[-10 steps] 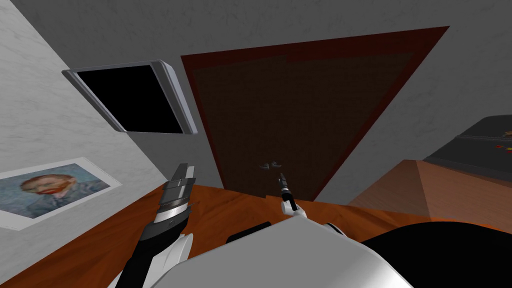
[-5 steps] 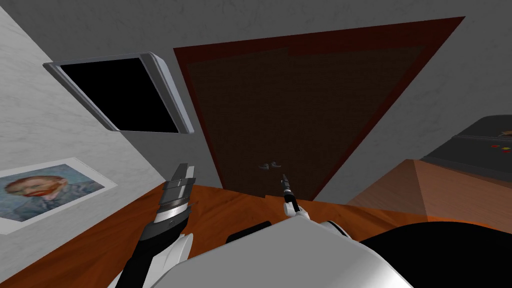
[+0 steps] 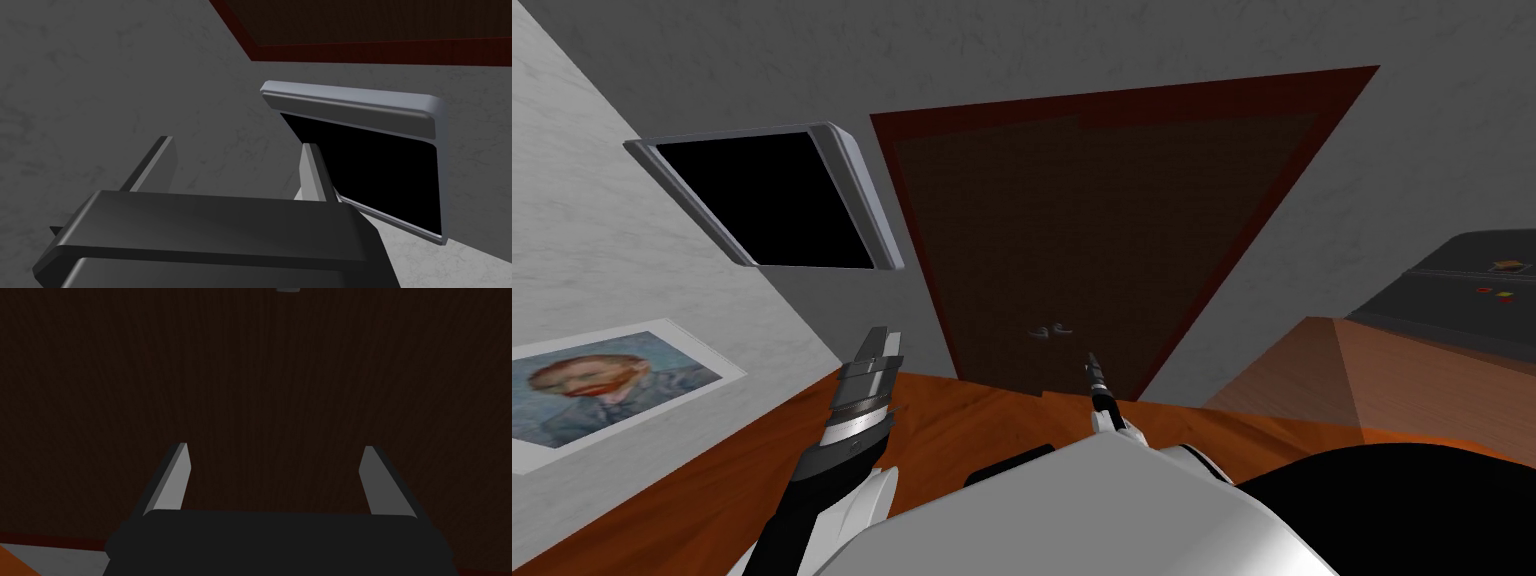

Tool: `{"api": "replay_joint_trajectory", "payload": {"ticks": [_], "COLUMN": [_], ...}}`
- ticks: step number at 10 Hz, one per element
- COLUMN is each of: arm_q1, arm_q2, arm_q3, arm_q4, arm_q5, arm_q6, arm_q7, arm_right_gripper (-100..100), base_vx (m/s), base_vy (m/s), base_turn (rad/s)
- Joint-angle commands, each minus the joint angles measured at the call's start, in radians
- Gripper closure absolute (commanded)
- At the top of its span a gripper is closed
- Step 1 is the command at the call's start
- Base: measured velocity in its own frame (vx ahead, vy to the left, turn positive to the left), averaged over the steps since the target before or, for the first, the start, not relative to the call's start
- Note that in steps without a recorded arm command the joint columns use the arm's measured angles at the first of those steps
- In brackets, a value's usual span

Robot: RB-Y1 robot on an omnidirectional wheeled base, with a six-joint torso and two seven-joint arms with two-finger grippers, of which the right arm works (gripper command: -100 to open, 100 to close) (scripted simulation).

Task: Pull the door open

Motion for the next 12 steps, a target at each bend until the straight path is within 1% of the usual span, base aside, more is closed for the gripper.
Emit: {"api": "replay_joint_trajectory", "payload": {"ticks": [1,2,3,4,6,7,8,9,11,12], "arm_q1": [0.047,0.067,0.076,0.088,0.088,0.1,0.106,0.107,0.099,0.099], "arm_q2": [-0.005,-0.032,-0.045,-0.063,-0.063,-0.083,-0.093,-0.099,-0.095,-0.095], "arm_q3": [-0.012,-0.025,-0.03,-0.038,-0.038,-0.044,-0.045,-0.043,-0.032,-0.032], "arm_q4": [-0.05,-0.048,-0.044,-0.039,-0.042,-0.034,-0.032,-0.032,-0.037,-0.037], "arm_q5": [-0.007,-0.016,-0.02,-0.025,-0.025,-0.031,-0.033,-0.033,-0.028,-0.028], "arm_q6": [0.023,0.019,0.017,0.013,0.013,0.009,0.006,0.003,-0.002,-0.002], "arm_q7": [0.006,-0.008,-0.016,-0.028,-0.028,-0.043,-0.054,-0.063,-0.077,-0.077], "arm_right_gripper": [-100,-100,-100,-100,-100,-100,-100,-100,-100,-100], "base_vx": [0.038,0.06,0.083,0.099,0.048,0.069,0.143,0.203,0.176,0.108], "base_vy": [0.022,0.024,0.023,0.014,0.001,-0.005,-0.047,-0.077,-0.088,-0.057], "base_turn": [-0.019,0.002,0.014,0.028,0.007,0.05,0.073,0.105,0.113,0.033]}}
